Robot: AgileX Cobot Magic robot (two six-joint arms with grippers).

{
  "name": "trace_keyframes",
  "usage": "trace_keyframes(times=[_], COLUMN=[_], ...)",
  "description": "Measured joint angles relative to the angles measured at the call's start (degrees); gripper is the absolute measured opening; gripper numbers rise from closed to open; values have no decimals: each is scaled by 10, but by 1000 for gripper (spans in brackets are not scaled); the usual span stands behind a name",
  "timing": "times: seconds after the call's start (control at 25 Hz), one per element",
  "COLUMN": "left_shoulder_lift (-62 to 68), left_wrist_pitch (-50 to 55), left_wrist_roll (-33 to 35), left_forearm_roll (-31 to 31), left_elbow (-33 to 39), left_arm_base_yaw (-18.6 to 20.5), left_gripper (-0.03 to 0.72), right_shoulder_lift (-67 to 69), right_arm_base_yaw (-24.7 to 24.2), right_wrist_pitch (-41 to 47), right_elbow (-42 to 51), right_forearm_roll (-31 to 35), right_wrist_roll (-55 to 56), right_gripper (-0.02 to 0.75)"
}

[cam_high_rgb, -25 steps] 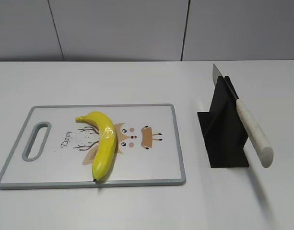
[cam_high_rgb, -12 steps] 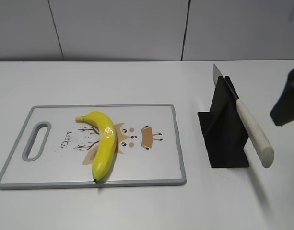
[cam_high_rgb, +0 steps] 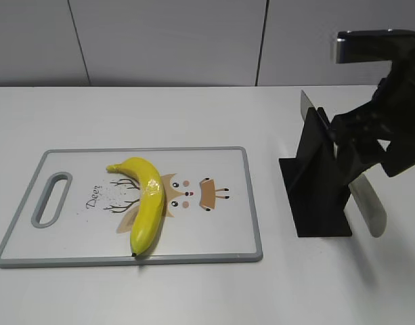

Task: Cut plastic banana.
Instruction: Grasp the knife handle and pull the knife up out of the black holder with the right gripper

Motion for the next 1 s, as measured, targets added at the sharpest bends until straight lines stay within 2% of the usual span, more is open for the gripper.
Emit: trace_keyframes(times=[0.24,0.4,0.68,0.76,0.84,1.0], left_shoulder_lift=[0,0,0,0,0,0], left_wrist_pitch=[0,0,0,0,0,0], left_wrist_roll=[0,0,0,0,0,0], left_forearm_roll=[0,0,0,0,0,1], left_elbow=[0,0,0,0,0,0], left_arm_base_yaw=[0,0,0,0,0,0], left_gripper=[565,565,564,564,564,564], right_shoulder_lift=[55,79,107,112,113,114], right_arm_base_yaw=[1,1,1,1,1,1], right_wrist_pitch=[-2,-2,-13,-13,-11,-11], right_elbow=[0,1,1,1,1,1], right_forearm_roll=[-42,-37,-25,-24,-22,-22], right_wrist_roll=[59,67,68,68,72,77], right_gripper=[487,455,337,268,167,163])
